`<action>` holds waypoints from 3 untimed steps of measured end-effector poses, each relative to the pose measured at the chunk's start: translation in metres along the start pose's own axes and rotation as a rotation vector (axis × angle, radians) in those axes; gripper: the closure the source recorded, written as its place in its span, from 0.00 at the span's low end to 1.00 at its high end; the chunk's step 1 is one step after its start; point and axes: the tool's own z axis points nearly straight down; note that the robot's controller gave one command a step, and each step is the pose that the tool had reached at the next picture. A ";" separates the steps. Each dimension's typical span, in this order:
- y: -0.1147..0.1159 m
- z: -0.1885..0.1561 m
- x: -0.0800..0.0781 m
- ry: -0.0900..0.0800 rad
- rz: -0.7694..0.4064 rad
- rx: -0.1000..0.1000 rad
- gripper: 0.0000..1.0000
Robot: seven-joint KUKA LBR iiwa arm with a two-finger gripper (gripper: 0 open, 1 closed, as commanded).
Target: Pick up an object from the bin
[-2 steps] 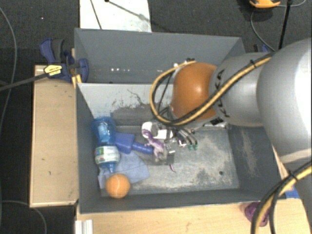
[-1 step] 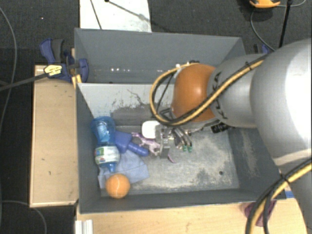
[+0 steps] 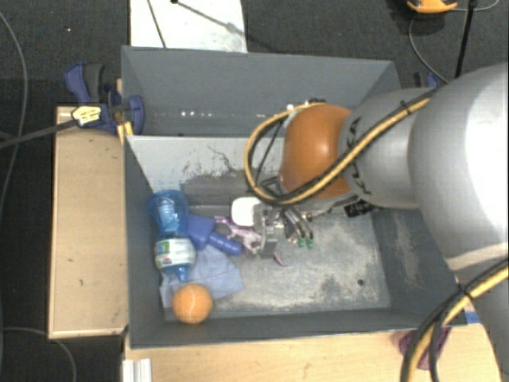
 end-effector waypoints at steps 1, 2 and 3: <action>0.008 0.000 -0.010 0.003 0.000 0.002 1.00; 0.004 0.000 -0.013 0.004 0.011 -0.003 1.00; 0.007 -0.052 -0.009 0.005 -0.002 0.002 1.00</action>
Offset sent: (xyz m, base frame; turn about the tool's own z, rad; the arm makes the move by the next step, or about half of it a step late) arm 0.0137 -0.0117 -0.0037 0.0229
